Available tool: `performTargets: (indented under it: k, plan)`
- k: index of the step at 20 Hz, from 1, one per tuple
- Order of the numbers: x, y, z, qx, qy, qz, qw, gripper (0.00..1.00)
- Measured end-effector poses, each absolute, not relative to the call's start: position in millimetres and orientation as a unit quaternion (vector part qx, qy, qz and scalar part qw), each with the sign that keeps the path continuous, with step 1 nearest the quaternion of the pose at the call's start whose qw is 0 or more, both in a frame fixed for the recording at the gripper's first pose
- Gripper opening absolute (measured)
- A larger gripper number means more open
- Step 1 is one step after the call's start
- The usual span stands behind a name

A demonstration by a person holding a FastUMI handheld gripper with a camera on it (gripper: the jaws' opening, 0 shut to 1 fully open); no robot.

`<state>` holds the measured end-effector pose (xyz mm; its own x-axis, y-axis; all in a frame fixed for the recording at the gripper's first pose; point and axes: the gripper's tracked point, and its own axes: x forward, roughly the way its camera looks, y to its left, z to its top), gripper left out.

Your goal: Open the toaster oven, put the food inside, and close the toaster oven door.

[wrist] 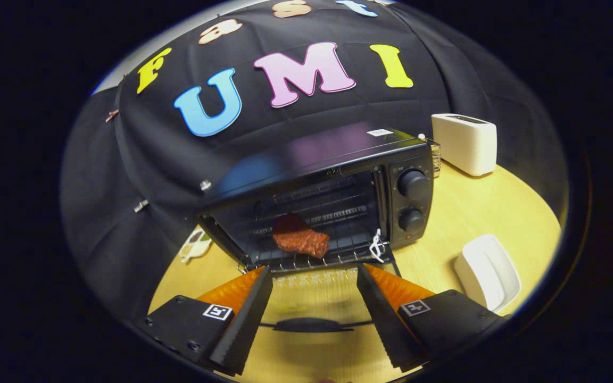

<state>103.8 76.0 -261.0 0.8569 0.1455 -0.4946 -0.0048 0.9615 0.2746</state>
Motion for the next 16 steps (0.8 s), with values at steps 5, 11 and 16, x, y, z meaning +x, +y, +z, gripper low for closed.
performTargets:
  k: [5, 11, 16]
  plan:
    - [61.3, 86.3, -273.6, 0.051, 0.321, 0.061, 0.944, 0.99]
    - [31.1, 86.1, -326.1, 0.055, 0.413, 0.032, 0.909, 0.99]
    - [29.5, 85.3, -356.5, 0.031, 0.443, 0.018, 0.896, 0.99]
